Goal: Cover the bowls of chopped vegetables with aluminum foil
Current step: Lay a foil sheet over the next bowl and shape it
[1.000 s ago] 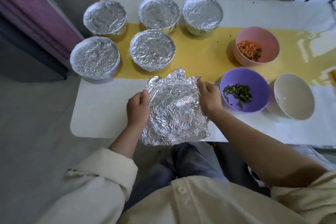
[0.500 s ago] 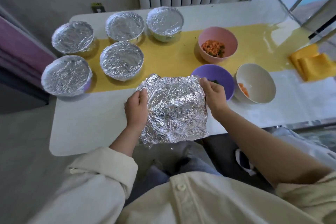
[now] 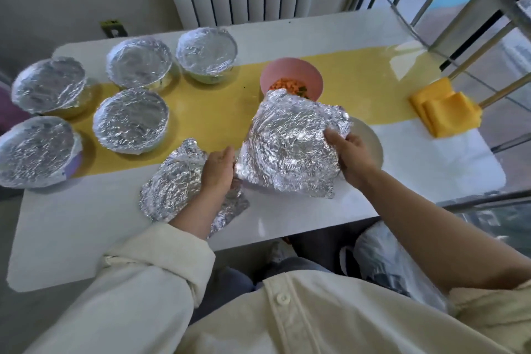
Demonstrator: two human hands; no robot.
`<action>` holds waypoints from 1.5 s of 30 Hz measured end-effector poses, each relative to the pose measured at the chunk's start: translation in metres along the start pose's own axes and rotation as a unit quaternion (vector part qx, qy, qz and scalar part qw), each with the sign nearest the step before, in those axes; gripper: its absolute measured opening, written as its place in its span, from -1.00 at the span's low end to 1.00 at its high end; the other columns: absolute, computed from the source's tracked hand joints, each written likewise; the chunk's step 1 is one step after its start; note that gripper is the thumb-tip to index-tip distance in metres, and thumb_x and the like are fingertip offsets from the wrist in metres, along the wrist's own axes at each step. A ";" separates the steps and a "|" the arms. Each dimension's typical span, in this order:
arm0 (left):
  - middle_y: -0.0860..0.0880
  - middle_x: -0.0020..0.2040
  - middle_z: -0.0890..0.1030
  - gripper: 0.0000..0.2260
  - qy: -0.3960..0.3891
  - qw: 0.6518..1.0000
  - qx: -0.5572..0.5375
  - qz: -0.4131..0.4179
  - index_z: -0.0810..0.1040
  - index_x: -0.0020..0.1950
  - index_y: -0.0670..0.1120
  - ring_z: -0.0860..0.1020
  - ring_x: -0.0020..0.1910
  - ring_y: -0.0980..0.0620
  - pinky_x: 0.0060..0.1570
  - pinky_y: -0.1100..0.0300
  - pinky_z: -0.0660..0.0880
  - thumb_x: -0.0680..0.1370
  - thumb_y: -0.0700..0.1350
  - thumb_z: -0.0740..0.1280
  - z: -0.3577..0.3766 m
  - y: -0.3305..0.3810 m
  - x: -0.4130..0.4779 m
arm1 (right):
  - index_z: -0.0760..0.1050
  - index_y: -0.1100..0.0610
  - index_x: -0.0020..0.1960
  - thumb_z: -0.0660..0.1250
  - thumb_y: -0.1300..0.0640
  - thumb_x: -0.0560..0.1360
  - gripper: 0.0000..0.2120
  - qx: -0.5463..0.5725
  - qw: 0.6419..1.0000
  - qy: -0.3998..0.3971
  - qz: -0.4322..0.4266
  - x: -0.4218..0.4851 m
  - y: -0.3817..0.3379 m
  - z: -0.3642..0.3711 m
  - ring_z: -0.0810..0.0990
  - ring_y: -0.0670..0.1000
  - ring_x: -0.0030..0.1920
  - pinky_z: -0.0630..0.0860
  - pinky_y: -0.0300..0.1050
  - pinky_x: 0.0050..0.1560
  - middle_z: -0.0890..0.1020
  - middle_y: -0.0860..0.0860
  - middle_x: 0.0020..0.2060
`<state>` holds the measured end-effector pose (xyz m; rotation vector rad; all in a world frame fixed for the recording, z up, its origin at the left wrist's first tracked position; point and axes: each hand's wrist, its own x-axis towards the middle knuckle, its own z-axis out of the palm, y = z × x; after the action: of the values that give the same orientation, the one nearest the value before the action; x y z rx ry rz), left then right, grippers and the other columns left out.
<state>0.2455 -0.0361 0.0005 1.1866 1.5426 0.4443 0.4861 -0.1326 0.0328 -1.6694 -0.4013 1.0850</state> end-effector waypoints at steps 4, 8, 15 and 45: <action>-0.20 0.09 0.63 -0.49 -0.114 0.987 -0.019 -0.115 0.43 0.24 -0.10 0.67 -0.04 -0.18 -0.09 -0.06 0.66 0.50 0.25 0.35 0.032 0.000 0.007 | 0.59 0.10 -0.14 0.44 0.06 0.50 -0.88 0.052 0.998 0.028 0.004 0.007 -0.001 -0.019 0.38 0.06 -0.28 0.34 -0.03 -0.19 0.58 0.16 -0.33; -0.19 0.11 0.62 -0.78 -0.101 0.983 -0.083 -0.131 0.42 0.24 -0.15 0.64 -0.06 -0.14 -0.30 0.05 0.63 0.62 -0.14 0.28 0.054 -0.003 0.007 | 0.49 0.17 -0.06 0.43 0.05 0.51 -0.79 0.069 0.994 0.077 0.046 0.018 0.002 -0.025 0.55 0.00 -0.13 0.51 -0.15 0.02 0.58 0.02 -0.19; -0.19 -0.01 0.65 -0.78 0.001 0.995 -0.061 -0.082 0.52 0.18 -0.19 0.65 -0.11 -0.18 -0.07 -0.13 0.64 0.62 -0.27 0.14 0.038 -0.013 0.011 | 0.50 0.15 -0.04 0.37 0.14 0.56 -0.92 0.135 0.985 0.059 0.090 0.027 -0.005 -0.022 0.69 0.11 -0.19 0.63 0.09 -0.09 0.70 0.10 -0.22; -0.01 -0.44 0.49 -0.81 0.170 0.932 -0.274 -0.163 0.48 -0.30 -0.10 0.44 -0.43 0.02 -0.32 0.18 0.37 0.52 -0.24 0.26 -0.303 -0.178 -0.062 | 0.61 0.14 -0.10 0.41 -0.05 0.51 -0.77 -0.124 0.952 -0.244 0.135 -0.086 0.081 0.316 0.23 -0.08 -0.42 0.18 -0.16 -0.39 0.42 0.01 -0.36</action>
<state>-0.1098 -0.0754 -0.0032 0.4233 1.7134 0.8229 0.1645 -0.0402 -0.0099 -1.6933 -0.6611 1.7221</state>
